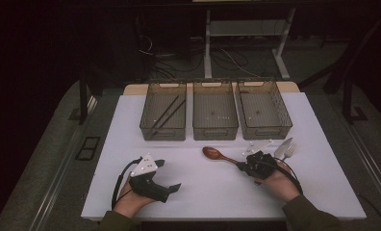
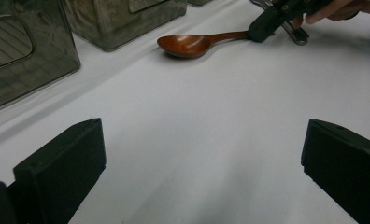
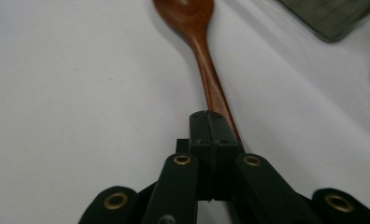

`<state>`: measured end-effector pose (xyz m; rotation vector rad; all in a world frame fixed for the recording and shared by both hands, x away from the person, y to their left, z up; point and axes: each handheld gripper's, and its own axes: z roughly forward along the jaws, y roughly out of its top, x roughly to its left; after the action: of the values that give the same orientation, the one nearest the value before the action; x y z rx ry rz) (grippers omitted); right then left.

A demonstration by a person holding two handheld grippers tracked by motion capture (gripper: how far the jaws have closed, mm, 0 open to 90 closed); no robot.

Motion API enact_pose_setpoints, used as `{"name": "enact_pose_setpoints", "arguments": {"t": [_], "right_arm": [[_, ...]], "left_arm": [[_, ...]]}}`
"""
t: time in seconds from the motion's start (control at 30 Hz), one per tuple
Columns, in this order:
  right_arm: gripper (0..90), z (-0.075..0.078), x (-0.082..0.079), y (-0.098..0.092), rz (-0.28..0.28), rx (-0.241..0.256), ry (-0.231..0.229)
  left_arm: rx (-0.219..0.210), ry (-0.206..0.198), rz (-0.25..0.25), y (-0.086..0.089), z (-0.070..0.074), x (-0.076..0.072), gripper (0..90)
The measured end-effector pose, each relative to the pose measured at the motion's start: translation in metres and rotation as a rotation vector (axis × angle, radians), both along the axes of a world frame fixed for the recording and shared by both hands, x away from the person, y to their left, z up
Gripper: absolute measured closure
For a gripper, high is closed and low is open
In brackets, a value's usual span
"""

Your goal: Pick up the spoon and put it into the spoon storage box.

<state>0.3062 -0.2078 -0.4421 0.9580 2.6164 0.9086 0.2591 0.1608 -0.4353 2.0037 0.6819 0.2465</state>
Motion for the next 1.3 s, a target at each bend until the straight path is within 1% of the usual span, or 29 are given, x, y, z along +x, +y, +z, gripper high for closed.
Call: {"name": "enact_pose_setpoints", "arguments": {"t": [0.1, 0.13, 0.2, 0.33, 0.43, 0.5, 0.57, 0.7, 0.8, 0.83, 1.0, 1.13, 1.2, 1.3], "right_arm": [[89.0, 0.000, 0.003, -0.003, -0.011, 0.011, 0.005], [89.0, 0.000, 0.003, -0.004, -0.009, 0.023, 0.004], [88.3, 0.003, 0.002, -0.006, -0.007, 0.061, 0.013], [77.3, 0.009, 0.002, -0.010, 0.009, 0.143, 0.033], [65.4, 0.014, 0.003, -0.011, 0.028, 0.198, 0.051], [59.0, 0.018, 0.006, -0.011, 0.031, 0.230, 0.048], [53.1, 0.021, 0.009, -0.010, 0.034, 0.260, 0.043], [44.6, 0.028, 0.018, -0.007, 0.043, 0.298, 0.035], [42.5, 0.030, 0.023, -0.002, 0.046, 0.310, 0.032], [42.6, 0.031, 0.025, 0.000, 0.047, 0.308, 0.025], [43.5, 0.033, 0.035, 0.010, 0.056, 0.312, 0.023], [45.9, 0.031, 0.044, 0.019, 0.057, 0.297, 0.028], [47.4, 0.030, 0.049, 0.025, 0.055, 0.281, 0.026], [50.4, 0.025, 0.056, 0.032, 0.056, 0.272, 0.045]], "left_arm": [[-0.009, -0.007, -0.005, -0.001, 0.000, 0.001, 0.0], [-0.009, -0.011, -0.008, -0.001, 0.000, 0.001, 0.0], [-0.017, -0.014, -0.012, -0.001, -0.001, 0.002, 0.0], [-0.026, -0.016, -0.022, -0.001, -0.002, 0.005, 0.0], [-0.029, -0.018, -0.024, -0.001, -0.003, 0.005, 0.0], [-0.023, -0.016, -0.025, -0.001, -0.003, 0.005, 0.0], [-0.028, -0.018, -0.023, 0.000, -0.003, 0.004, 0.0], [-0.040, -0.014, -0.017, 0.002, -0.002, 0.004, 0.0], [-0.038, -0.010, -0.014, 0.002, -0.002, 0.004, 0.0], [-0.038, -0.010, -0.016, 0.001, -0.002, 0.004, 0.0], [-0.043, -0.007, -0.017, 0.000, -0.003, 0.004, 0.0], [-0.041, -0.007, -0.018, 0.000, -0.003, 0.004, 0.0], [-0.040, -0.008, -0.019, 0.000, -0.003, 0.004, 0.0], [-0.040, -0.008, -0.020, 0.000, -0.003, 0.004, 0.0]]}}
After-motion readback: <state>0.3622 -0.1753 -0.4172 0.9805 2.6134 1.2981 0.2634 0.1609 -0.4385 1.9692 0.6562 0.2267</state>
